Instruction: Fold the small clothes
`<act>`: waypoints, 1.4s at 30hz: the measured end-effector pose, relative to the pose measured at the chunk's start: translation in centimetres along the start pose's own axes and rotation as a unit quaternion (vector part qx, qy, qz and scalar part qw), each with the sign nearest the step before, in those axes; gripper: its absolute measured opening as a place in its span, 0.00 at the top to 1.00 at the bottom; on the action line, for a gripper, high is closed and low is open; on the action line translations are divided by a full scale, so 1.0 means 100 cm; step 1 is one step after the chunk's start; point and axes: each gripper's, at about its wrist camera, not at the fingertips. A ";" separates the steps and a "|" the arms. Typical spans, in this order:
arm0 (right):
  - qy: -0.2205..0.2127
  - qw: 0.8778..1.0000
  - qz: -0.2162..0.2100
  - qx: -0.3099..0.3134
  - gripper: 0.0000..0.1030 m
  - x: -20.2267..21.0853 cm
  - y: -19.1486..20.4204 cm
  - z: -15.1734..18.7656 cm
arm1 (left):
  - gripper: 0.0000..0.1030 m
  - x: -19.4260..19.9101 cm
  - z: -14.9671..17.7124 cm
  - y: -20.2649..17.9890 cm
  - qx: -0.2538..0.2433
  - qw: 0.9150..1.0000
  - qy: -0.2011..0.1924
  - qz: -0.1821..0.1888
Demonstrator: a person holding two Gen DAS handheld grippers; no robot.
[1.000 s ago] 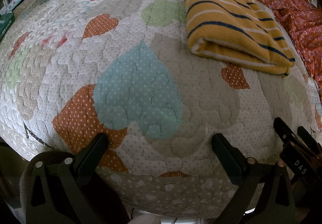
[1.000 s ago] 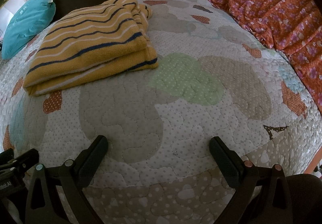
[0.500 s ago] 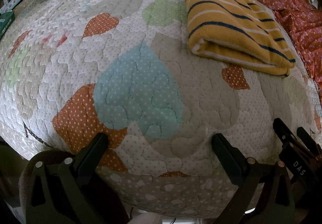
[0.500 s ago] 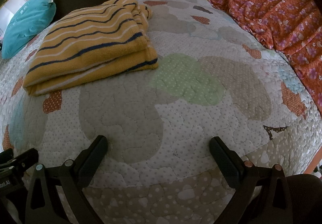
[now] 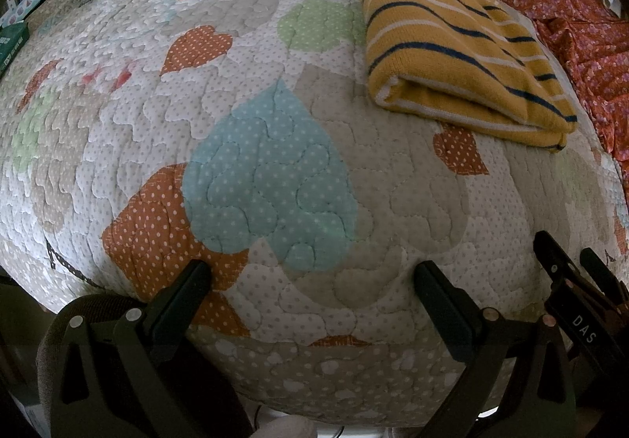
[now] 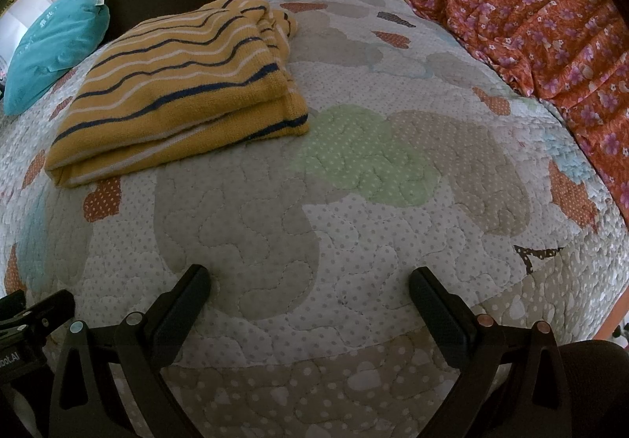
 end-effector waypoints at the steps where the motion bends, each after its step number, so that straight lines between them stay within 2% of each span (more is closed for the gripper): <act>1: 0.000 1.000 0.000 0.000 0.01 0.000 -0.001 -0.001 | 0.00 0.000 0.000 0.000 0.000 1.000 0.000 0.000; 42: -0.002 1.000 0.002 -0.003 0.00 0.000 0.001 0.001 | 0.00 0.000 0.001 -0.001 0.001 1.000 -0.003 -0.001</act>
Point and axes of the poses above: each gripper's, at about its wrist camera, not at the fingertips, and x roughly against the way its jaws point, y to its left, z to its underside, and after that the axes turned 10 degrees about y, right-handed
